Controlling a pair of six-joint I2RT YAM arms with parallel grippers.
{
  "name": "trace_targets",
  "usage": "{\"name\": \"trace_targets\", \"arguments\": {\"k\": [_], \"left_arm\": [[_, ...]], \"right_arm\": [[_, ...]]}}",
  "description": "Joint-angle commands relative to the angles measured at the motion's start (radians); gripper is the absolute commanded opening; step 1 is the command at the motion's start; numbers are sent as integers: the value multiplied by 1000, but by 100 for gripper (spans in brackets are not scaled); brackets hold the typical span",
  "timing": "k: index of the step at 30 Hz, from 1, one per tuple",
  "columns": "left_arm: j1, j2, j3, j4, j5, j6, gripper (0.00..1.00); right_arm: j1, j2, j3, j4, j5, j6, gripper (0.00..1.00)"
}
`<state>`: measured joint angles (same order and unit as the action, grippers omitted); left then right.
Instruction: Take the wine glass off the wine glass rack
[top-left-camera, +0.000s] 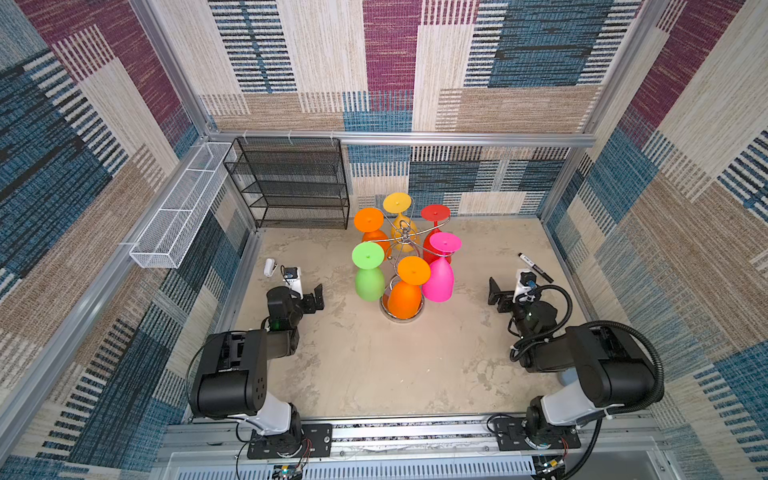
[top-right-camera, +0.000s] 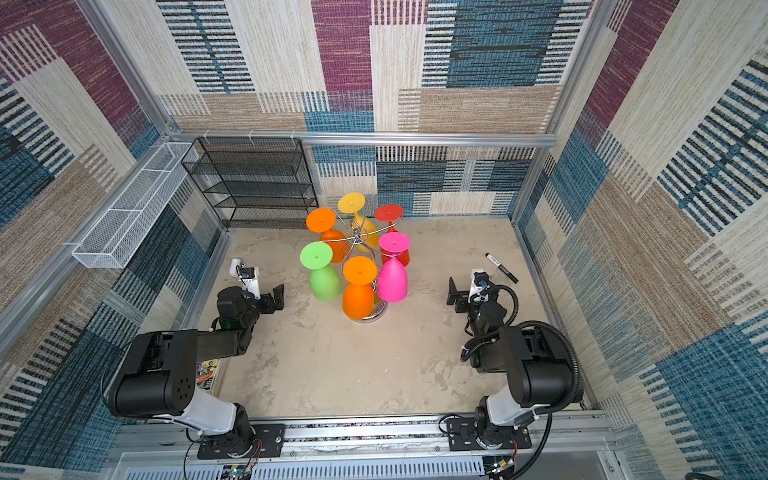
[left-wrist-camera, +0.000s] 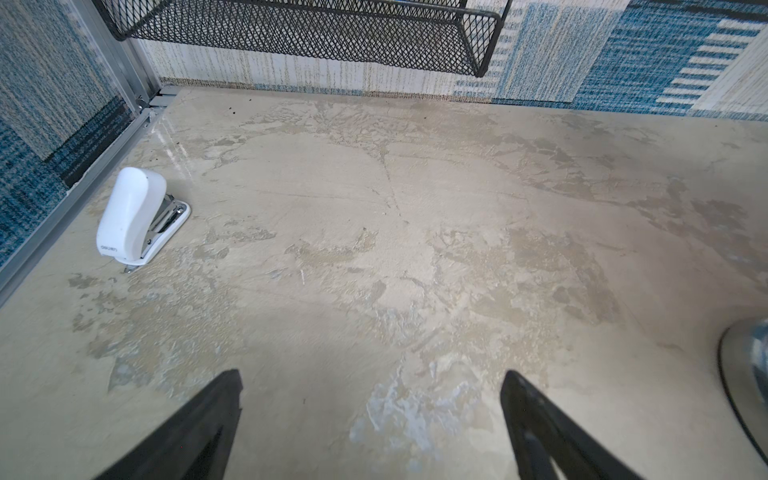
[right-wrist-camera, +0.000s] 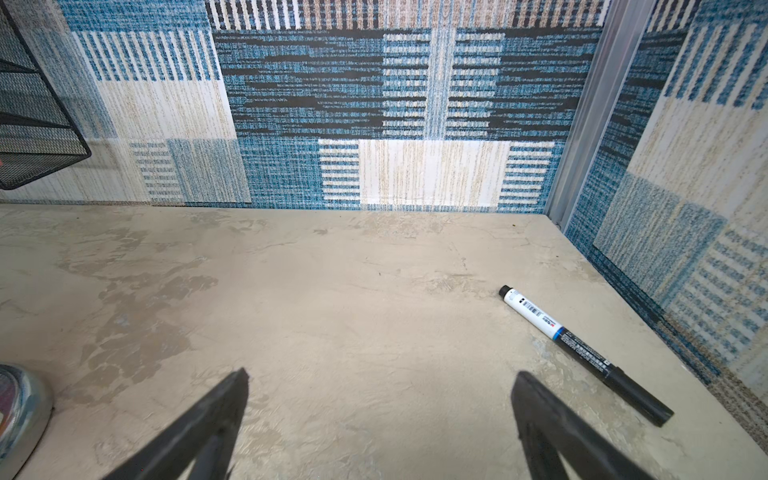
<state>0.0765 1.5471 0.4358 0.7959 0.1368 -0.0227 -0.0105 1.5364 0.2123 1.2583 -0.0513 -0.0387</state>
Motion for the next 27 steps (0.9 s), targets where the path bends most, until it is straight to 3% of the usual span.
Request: {"name": "trace_targets", "arguments": {"k": [1, 27], "left_arm": [[1, 0, 4, 8, 7, 23, 99], [2, -2, 3, 9, 8, 23, 99]], "right_arm": [[1, -3, 2, 15, -1, 0, 100], [1, -7, 11, -3, -4, 2, 100]]}}
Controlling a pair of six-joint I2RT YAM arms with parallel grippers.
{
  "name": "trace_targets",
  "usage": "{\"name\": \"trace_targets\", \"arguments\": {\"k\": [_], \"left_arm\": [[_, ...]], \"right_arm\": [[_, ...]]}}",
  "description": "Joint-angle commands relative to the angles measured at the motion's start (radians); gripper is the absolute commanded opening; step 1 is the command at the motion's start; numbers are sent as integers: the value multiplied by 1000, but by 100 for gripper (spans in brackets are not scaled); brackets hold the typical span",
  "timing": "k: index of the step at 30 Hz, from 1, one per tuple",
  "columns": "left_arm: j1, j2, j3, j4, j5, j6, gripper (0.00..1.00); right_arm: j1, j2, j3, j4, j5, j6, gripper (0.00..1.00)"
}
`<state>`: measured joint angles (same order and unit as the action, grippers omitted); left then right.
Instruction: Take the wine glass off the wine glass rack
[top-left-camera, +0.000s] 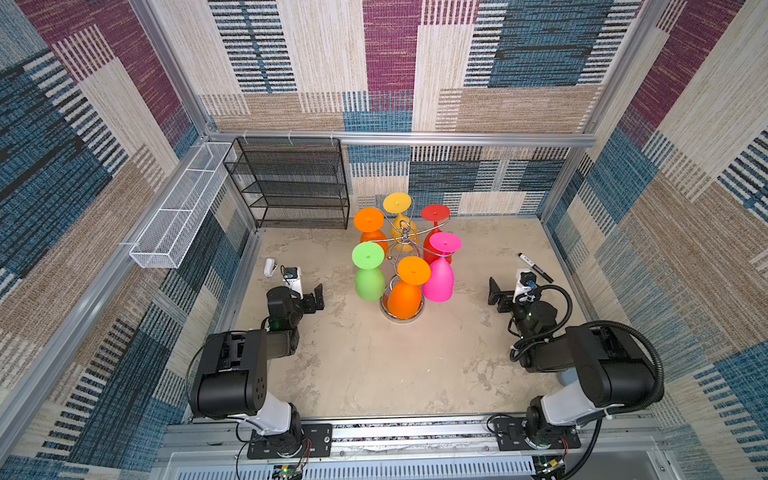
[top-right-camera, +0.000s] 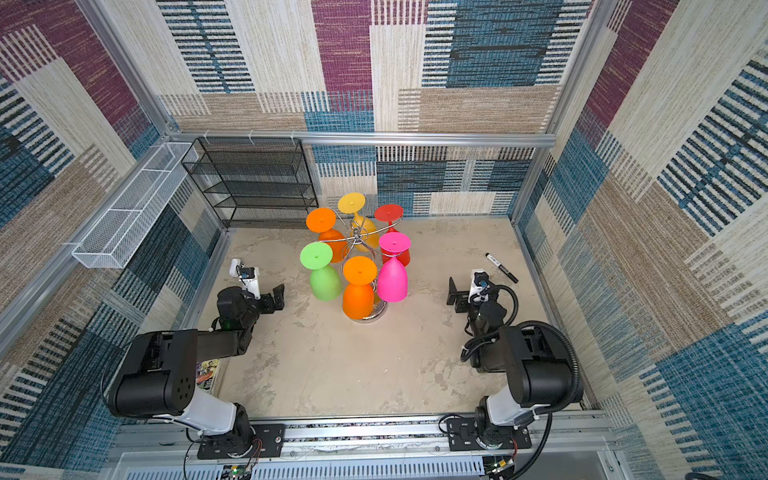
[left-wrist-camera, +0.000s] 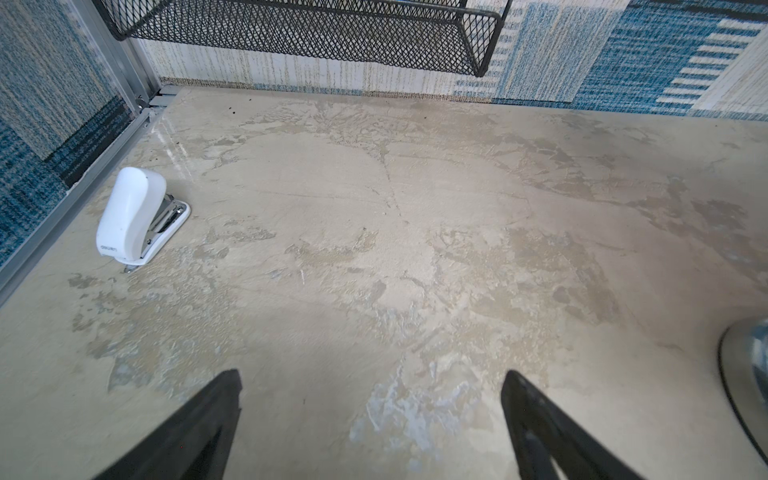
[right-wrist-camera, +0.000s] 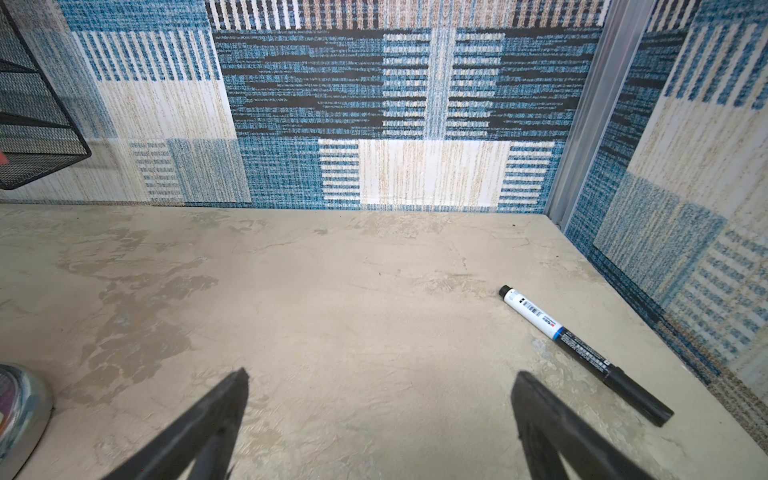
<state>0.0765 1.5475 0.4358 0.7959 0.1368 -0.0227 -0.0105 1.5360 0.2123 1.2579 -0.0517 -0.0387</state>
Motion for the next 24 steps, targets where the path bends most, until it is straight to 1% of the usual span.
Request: {"name": "trace_targets", "arguments": {"k": [1, 3, 4, 6, 7, 9, 10, 13, 15, 17, 18, 19, 21, 24], "left_arm": [[1, -3, 2, 13, 9, 23, 97], [2, -31, 0, -7, -7, 18, 96], [2, -53, -1, -21, -20, 15, 95], [2, -105, -5, -57, -45, 7, 95], [-2, -133, -12, -68, -55, 7, 94], [-19, -185, -24, -89, -105, 11, 93], [-37, -221, -25, -111, -134, 20, 92], [-107, -325, -24, -129, -228, 40, 92], [-155, -393, 9, -171, -252, 29, 91], [-197, -452, 55, -252, -258, 20, 91], [-218, -483, 77, -276, -258, 18, 91], [-235, -509, 97, -300, -260, 12, 91], [-263, -571, 144, -375, -255, -24, 91], [-288, -657, 197, -474, -250, -106, 91]], "right_arm": [[0, -6, 9, -1, -5, 2, 100], [0, -17, 17, -13, 3, 3, 100], [0, -38, 40, -65, 12, 8, 100], [0, -107, 133, -287, 13, 12, 100], [0, -130, 166, -359, 1, 11, 100], [1, -171, 201, -443, -19, 36, 100], [0, -197, 212, -474, -25, 82, 100], [1, -285, 240, -532, -134, 149, 99], [1, -343, 290, -622, -189, 174, 96], [1, -397, 338, -689, -208, 217, 98], [1, -422, 367, -734, -202, 256, 100], [1, -443, 411, -781, -205, 291, 100], [1, -464, 493, -873, -265, 347, 100], [2, -472, 603, -940, -357, 450, 100]]}}
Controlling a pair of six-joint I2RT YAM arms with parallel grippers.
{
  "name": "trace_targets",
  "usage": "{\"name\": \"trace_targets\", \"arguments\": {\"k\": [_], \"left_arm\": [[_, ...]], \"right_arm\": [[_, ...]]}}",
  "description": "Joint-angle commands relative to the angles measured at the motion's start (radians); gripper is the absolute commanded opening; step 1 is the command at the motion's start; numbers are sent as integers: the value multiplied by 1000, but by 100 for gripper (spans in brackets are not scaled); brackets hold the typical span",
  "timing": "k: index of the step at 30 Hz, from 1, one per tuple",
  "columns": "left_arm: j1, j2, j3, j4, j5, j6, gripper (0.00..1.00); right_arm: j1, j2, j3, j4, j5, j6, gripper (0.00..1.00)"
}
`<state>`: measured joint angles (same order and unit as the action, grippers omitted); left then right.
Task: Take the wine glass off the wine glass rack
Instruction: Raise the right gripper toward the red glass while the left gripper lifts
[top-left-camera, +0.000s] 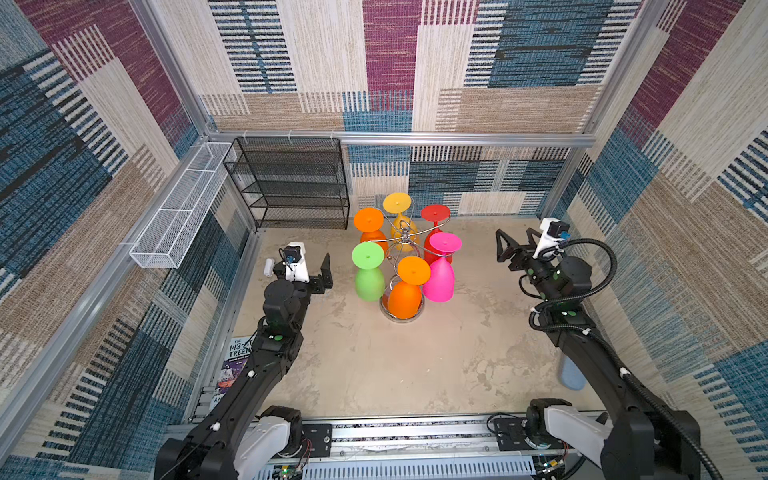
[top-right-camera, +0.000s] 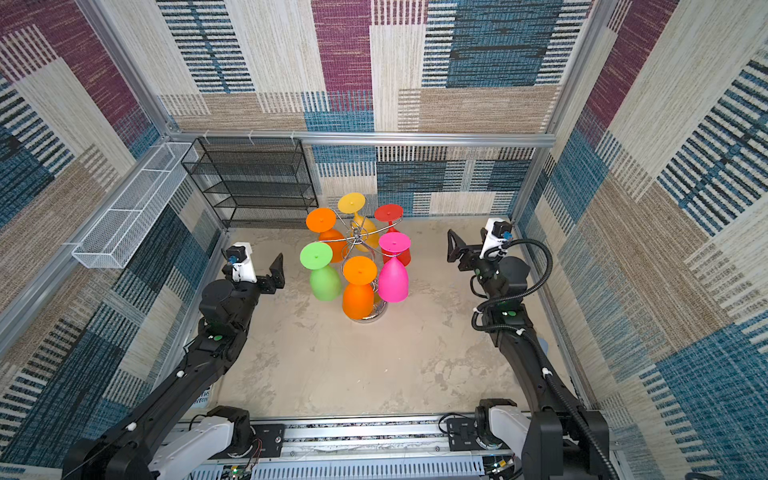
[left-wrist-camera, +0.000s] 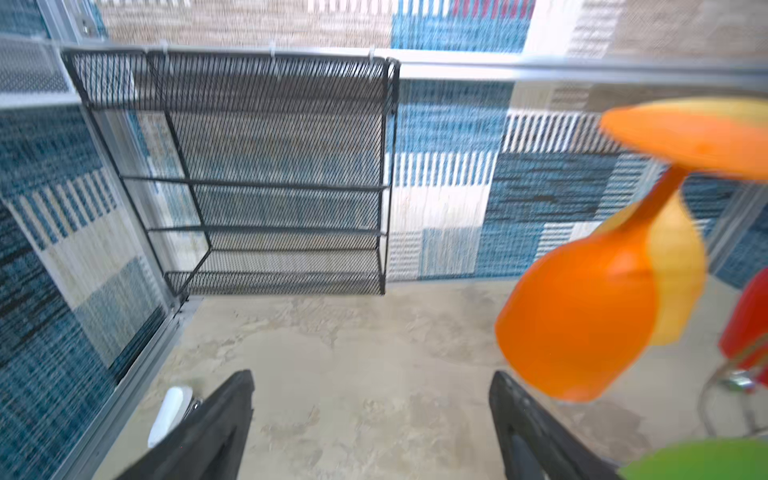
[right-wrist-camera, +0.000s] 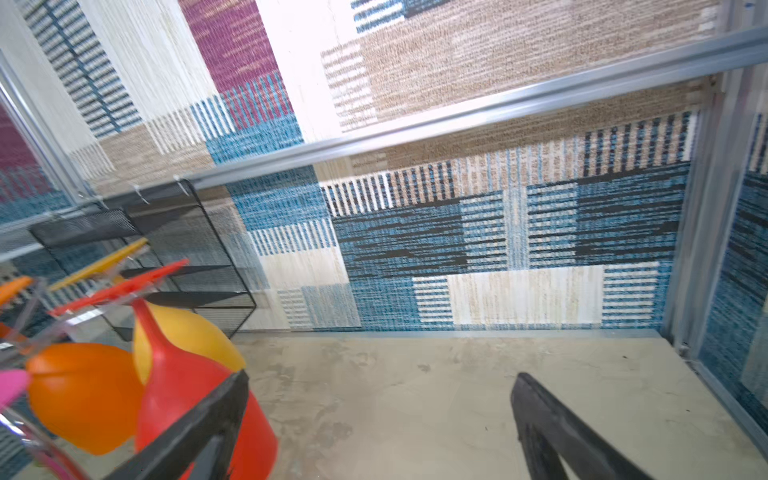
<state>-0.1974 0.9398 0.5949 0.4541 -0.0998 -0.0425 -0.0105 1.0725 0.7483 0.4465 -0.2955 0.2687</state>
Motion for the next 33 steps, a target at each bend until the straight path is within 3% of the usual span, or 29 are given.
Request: {"name": "trace_targets", "arguments": {"k": [1, 4, 10, 21, 24, 33], "left_arm": [[-18, -71, 50, -157, -5, -118, 90], [-35, -131, 108, -279, 45, -183, 90], [-48, -230, 161, -445, 130, -240, 90], [-48, -293, 161, -540, 150, -212, 90], [-48, -276, 164, -540, 166, -218, 90], [-48, -280, 160, -540, 180, -217, 90]], "right_arm": [[1, -7, 93, -134, -160, 180, 100], [1, 24, 204, -139, -279, 307, 89], [5, 164, 384, -126, -524, 495, 83], [108, 413, 673, -458, -547, 447, 64], [121, 451, 685, -470, -542, 459, 52], [142, 513, 714, -498, -538, 463, 48]]}}
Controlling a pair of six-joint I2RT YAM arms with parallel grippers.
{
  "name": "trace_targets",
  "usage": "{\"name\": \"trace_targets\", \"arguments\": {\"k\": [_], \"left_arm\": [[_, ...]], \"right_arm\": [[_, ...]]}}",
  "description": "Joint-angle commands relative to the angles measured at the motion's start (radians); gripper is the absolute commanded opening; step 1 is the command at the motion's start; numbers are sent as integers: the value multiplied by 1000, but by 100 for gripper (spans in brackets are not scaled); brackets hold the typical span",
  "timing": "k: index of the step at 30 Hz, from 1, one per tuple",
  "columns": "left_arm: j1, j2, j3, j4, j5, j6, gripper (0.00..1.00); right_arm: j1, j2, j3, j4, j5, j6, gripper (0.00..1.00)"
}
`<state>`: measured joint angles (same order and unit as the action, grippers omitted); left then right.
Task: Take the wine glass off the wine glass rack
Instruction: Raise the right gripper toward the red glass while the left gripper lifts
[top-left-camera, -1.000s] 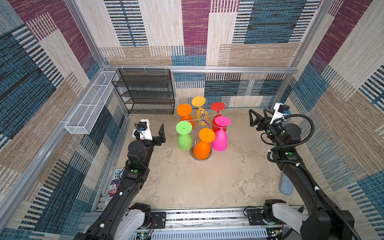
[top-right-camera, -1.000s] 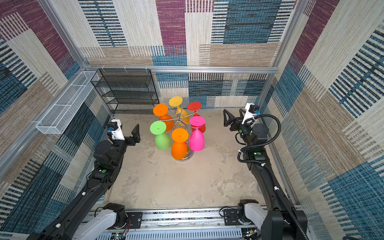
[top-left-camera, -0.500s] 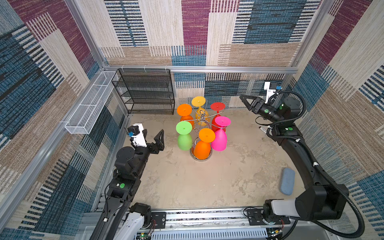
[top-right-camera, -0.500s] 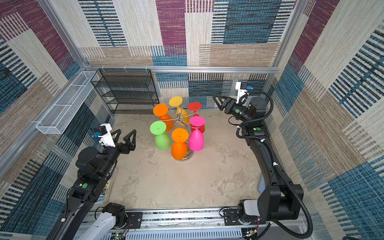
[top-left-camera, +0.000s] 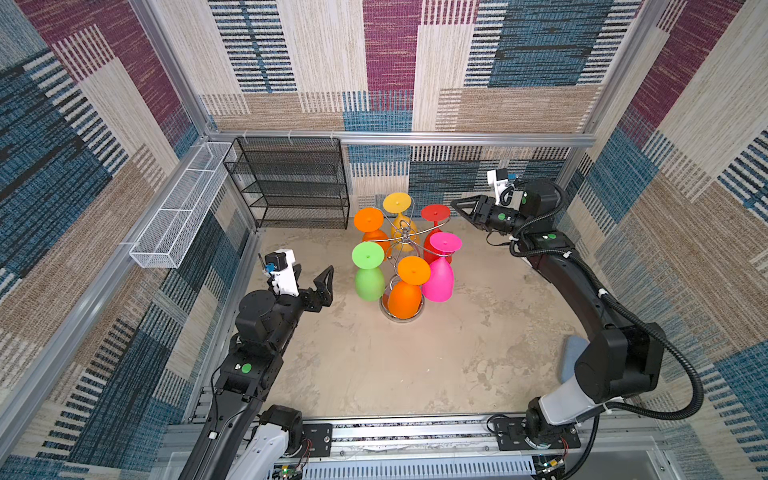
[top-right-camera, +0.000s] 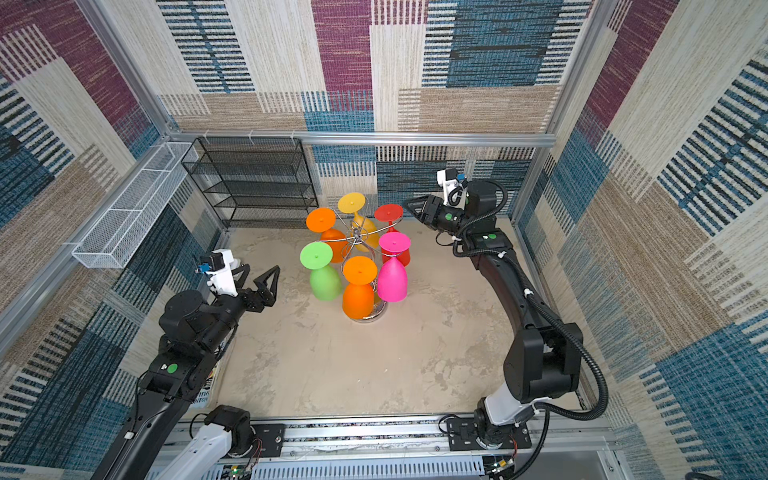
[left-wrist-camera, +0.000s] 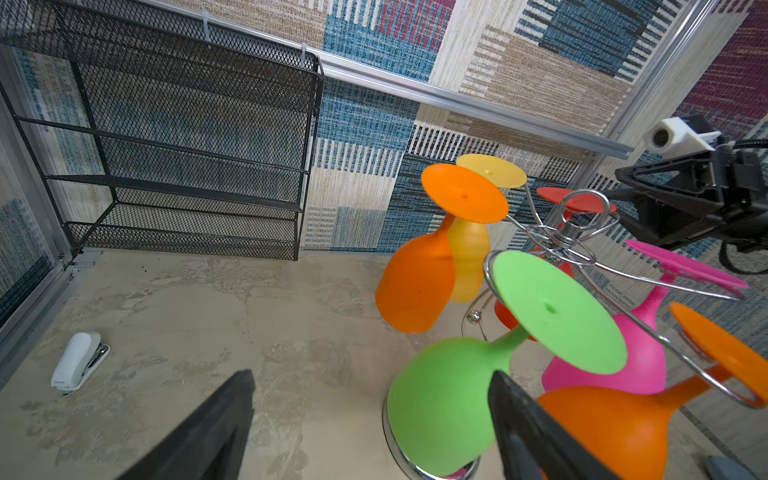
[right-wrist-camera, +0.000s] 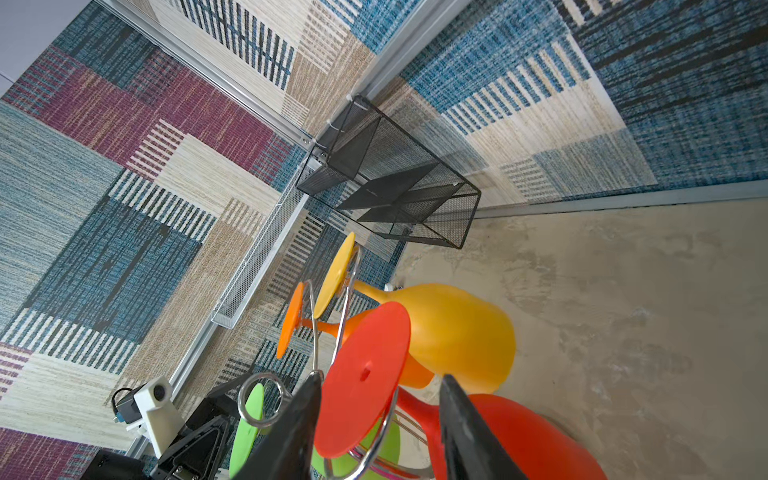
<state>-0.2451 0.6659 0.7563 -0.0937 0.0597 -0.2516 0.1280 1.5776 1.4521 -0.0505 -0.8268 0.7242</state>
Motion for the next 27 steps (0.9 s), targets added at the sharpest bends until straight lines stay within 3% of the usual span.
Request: {"name": "trace_targets", "arguments": {"k": [1, 27], "left_arm": [[0, -5, -2, 8, 20, -6, 90], [0, -7, -11, 8, 14, -2, 90]], "right_arm": [[6, 13, 13, 1, -10, 11, 48], [45, 41, 58, -25, -6, -20, 41]]}}
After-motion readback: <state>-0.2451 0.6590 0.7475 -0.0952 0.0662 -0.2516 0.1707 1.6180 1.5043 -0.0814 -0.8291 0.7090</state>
